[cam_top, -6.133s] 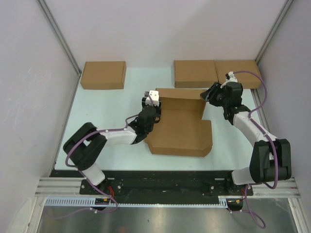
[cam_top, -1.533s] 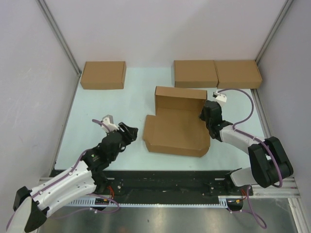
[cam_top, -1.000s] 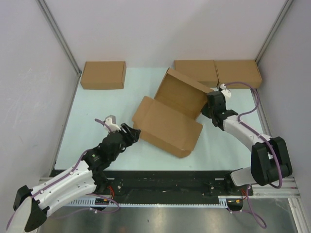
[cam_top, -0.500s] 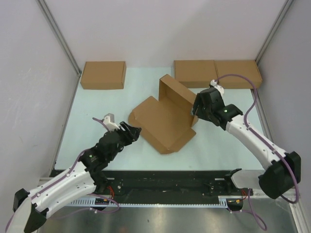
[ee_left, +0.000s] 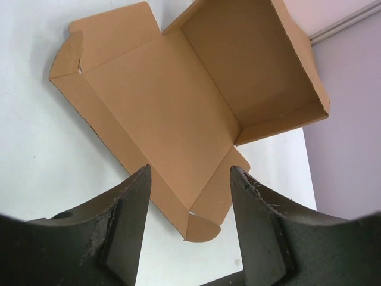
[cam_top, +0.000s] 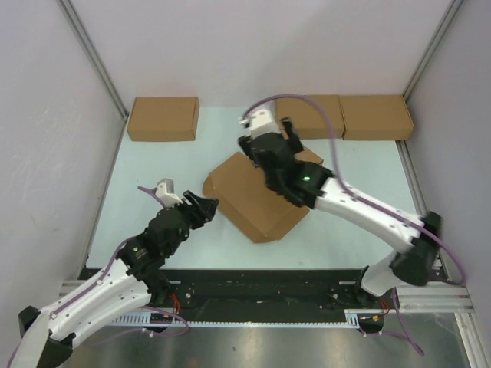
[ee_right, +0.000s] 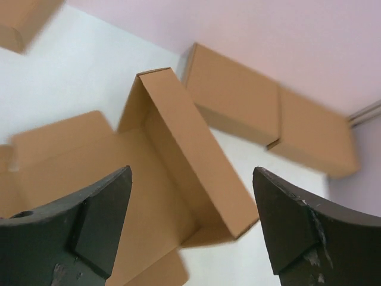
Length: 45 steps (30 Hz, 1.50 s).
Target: Fold the paper box
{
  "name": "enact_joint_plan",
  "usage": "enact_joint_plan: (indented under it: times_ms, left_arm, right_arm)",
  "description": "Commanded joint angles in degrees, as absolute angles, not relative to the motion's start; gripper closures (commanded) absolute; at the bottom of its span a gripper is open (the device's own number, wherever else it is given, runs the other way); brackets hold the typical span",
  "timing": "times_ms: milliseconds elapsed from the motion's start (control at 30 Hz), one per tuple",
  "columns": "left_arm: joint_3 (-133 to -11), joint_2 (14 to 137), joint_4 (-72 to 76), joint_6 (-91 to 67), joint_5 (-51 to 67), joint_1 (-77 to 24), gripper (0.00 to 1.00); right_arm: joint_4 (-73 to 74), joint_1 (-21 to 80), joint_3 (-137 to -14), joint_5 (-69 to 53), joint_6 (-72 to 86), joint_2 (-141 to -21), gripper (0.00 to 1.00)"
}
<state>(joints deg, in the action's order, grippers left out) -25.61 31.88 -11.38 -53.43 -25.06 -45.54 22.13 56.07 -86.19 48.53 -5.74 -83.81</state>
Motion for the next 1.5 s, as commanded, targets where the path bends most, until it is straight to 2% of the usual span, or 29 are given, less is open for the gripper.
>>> enact_joint_plan:
  times_ms: [0, 300, 467, 767, 867, 967, 1000, 1067, 1200, 1267, 1400, 1467]
  left_arm:
    - [-24.6, 28.3, -14.4, -53.6, -27.2, -45.9, 0.39]
    - [-23.6, 23.3, -19.1, -53.4, -27.9, -45.8, 0.39]
    - [-23.3, 23.2, -19.0, -53.7, -27.2, -45.8, 0.39]
    - [-22.5, 23.3, -18.5, -53.1, -27.4, -45.9, 0.39]
    - [-22.3, 23.5, -18.3, -53.2, -27.3, -45.9, 0.39]
    - [-22.2, 23.5, -18.2, -53.1, -27.2, -45.8, 0.39]
    - [-22.1, 23.6, -18.3, -53.1, -27.2, -45.9, 0.39]
    - [-22.2, 23.5, -18.2, -53.1, -27.2, -45.9, 0.39]
    - [-22.1, 23.6, -18.2, -53.1, -27.0, -45.9, 0.39]
    - [-22.0, 23.6, -18.3, -53.3, -27.0, -45.9, 0.39]
    - [-21.6, 23.3, -18.5, -53.4, -27.0, -45.9, 0.39]
    - [-21.5, 23.4, -18.5, -53.4, -27.0, -45.9, 0.39]
  right_arm:
    - [10.7, 57.6, -88.1, 60.7, -31.0, -97.2, 0.13]
    - [-15.4, 56.0, -88.9, 65.2, -58.3, -111.4, 0.13]
    - [-6.0, 52.7, -93.0, 64.7, -51.3, -116.3, 0.15]
    - [-5.6, 49.2, -94.9, 64.4, -51.9, -119.6, 0.20]
    - [-2.5, 48.7, -95.7, 64.2, -49.7, -120.1, 0.26]
    - [-1.6, 48.1, -95.7, 64.4, -48.6, -120.7, 0.49]
    - [-1.3, 47.9, -95.8, 64.7, -48.4, -120.8, 0.61]
    - [-1.6, 47.6, -95.5, 65.2, -48.5, -120.8, 0.65]
    - [-4.2, 46.7, -95.2, 66.2, -50.6, -121.0, 0.62]
    - [-4.2, 46.4, -95.3, 66.2, -50.5, -121.1, 0.65]
    - [-1.9, 45.7, -95.4, 65.8, -48.5, -121.2, 0.83]
    - [-1.0, 45.4, -95.3, 65.7, -47.9, -121.2, 0.88]
